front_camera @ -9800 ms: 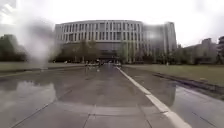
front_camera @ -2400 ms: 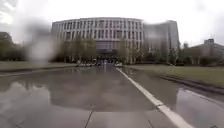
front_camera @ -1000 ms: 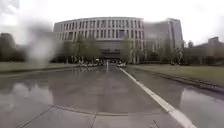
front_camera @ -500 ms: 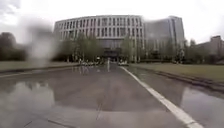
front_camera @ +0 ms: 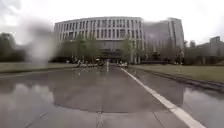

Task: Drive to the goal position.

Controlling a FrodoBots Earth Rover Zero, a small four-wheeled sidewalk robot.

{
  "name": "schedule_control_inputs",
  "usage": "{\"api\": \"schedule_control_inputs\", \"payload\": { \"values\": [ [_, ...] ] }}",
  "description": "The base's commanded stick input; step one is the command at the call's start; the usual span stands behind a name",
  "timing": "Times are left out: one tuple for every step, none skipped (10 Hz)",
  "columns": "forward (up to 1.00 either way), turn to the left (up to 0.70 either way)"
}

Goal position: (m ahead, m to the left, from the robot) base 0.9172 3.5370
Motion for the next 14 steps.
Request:
{"api": "schedule_control_inputs", "payload": {
  "values": [
    [0.7,0.0],
    [0.7,0.0],
    [0.7,0.0],
    [0.7,0.0],
    [0.7,0.0],
    [0.7,0.0],
    [0.7,0.0],
    [0.7,0.0],
    [0.7,0.0],
    [0.7,0.0],
    [0.7,0.0],
    [0.7,0.0],
    [0.7,0.0],
    [0.7,0.0]
  ]
}}
